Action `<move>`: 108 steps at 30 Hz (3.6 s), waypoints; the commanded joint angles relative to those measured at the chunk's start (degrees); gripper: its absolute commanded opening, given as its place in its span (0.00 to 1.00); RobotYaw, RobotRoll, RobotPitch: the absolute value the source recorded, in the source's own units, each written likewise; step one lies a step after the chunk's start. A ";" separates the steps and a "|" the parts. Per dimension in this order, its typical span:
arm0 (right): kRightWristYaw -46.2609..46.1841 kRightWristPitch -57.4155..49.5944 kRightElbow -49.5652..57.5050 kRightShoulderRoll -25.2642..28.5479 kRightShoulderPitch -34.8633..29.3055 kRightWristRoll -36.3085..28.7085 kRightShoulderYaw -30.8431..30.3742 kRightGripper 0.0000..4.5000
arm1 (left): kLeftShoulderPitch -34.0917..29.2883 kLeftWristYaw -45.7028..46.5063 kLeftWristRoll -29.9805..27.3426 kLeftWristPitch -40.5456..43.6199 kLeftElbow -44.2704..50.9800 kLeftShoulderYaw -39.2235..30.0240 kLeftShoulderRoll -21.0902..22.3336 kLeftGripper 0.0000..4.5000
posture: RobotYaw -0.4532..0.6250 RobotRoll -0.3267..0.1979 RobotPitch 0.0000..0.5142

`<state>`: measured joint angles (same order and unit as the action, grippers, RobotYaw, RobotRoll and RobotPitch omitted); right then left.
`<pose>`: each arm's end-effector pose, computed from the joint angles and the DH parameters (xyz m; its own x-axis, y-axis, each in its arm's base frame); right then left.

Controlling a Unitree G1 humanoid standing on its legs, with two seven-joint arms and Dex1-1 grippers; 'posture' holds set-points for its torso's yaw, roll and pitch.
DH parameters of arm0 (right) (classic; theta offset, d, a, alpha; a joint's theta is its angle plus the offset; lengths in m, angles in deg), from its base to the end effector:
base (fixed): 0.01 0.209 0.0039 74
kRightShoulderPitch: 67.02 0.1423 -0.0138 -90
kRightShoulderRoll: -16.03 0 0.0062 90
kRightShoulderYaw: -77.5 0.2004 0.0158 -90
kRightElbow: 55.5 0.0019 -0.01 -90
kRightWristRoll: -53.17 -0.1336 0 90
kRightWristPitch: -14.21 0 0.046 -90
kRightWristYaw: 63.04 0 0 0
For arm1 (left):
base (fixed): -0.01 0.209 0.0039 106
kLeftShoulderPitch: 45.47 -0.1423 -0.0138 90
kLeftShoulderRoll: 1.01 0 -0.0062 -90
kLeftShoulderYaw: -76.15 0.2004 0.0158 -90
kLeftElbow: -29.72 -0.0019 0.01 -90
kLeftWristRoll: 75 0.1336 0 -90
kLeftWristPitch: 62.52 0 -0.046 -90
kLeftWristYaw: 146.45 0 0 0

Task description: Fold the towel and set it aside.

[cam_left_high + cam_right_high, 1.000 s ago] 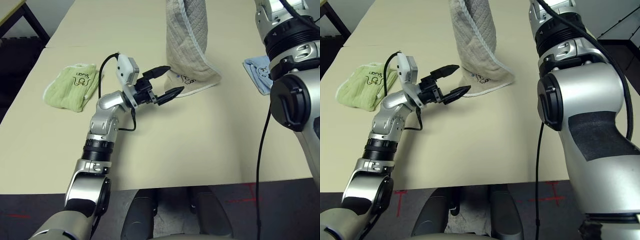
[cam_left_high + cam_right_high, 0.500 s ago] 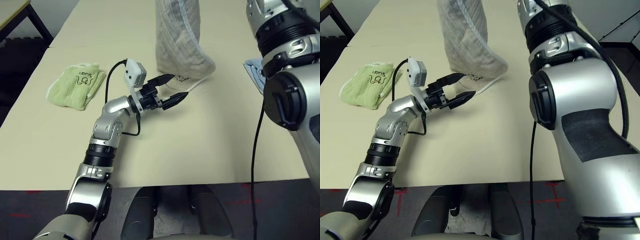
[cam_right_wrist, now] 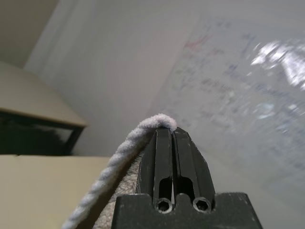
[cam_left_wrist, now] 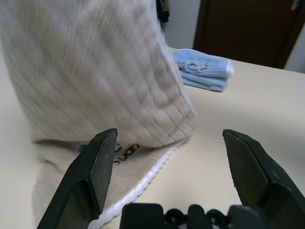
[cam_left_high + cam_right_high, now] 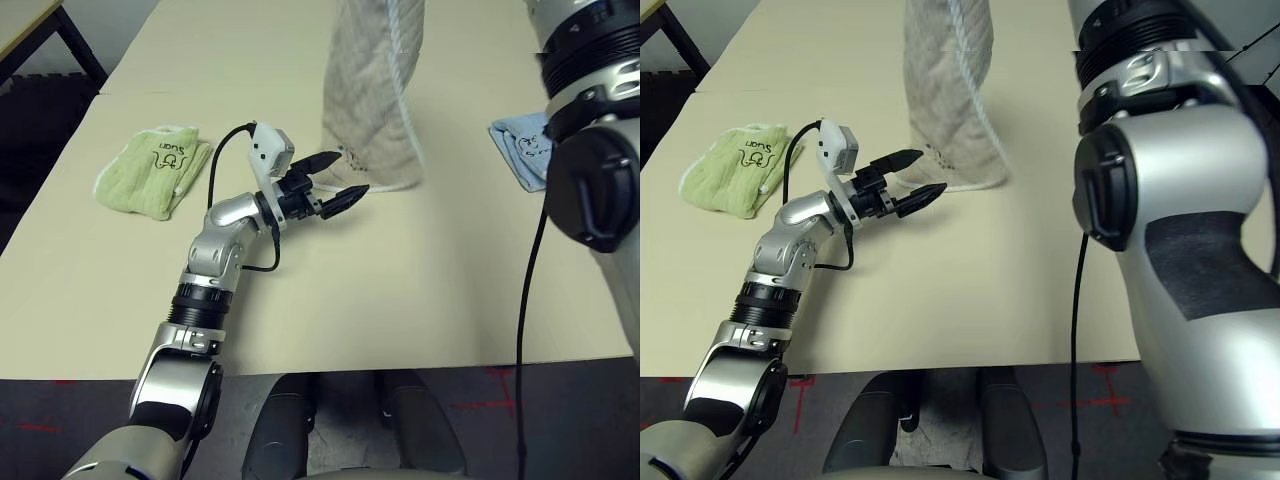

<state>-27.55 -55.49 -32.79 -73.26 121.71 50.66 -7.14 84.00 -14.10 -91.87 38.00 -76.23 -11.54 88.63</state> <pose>0.3608 -0.1176 0.3933 0.4895 0.6805 0.5452 -0.3798 0.7292 -0.5692 0.3233 0.1612 0.1506 0.5419 -0.8329 0.1122 0.8167 0.5534 0.1636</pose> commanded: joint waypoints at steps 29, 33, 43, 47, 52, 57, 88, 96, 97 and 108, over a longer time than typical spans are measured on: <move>-9.77 -3.00 1.43 -2.76 3.63 -0.44 0.56 0.01 | 11.49 19.96 -1.81 17.32 -12.38 -0.40 -19.54 1.00 | 0.48 0.62 0.39; -9.84 -2.91 1.38 -2.80 3.74 -0.37 0.44 0.01 | 14.99 22.04 -0.80 16.40 -18.35 -0.91 -21.20 1.00 | 0.48 0.62 0.39; -9.99 -2.76 1.41 -2.79 3.73 0.01 0.31 0.01 | 19.56 26.55 -3.66 21.41 -24.88 -6.11 -24.81 1.00 | 0.47 0.62 0.39; -9.91 -2.67 1.55 -2.83 3.74 0.03 0.32 0.01 | 21.11 28.68 -2.95 19.75 -27.83 -6.95 -25.17 1.00 | 0.47 0.62 0.39; -9.76 -2.60 1.67 -2.67 3.62 0.12 0.23 0.00 | 21.69 29.60 -3.26 18.46 -29.17 -8.21 -24.47 0.80 | 0.47 0.62 0.38; -9.42 -2.40 1.85 -2.25 3.18 0.11 0.26 0.00 | 20.51 30.32 -2.09 17.49 -28.90 -8.91 -20.95 0.37 | 0.48 0.62 0.38; -7.63 -2.64 2.61 5.21 -1.92 4.02 -1.10 0.00 | 6.25 -6.04 2.14 22.98 -8.50 3.69 20.53 0.57 | 0.49 0.62 0.37; -7.02 -2.91 3.30 5.09 -2.37 3.86 -1.13 0.00 | -1.07 1.33 12.18 14.40 6.81 4.80 24.50 1.00 | 0.50 0.62 0.36; -7.00 -2.98 3.28 5.05 -2.51 3.87 -1.18 0.00 | -1.66 1.86 12.61 14.23 8.81 4.56 24.64 1.00 | 0.50 0.62 0.36; -6.95 -3.51 3.09 3.85 -3.93 3.74 -1.41 0.00 | -3.35 4.16 13.28 16.49 24.16 2.07 25.93 1.00 | 0.52 0.62 0.37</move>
<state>-34.92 -58.87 -30.80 -69.25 118.17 54.42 -8.15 81.13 -8.69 -77.88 53.39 -54.77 -9.30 113.80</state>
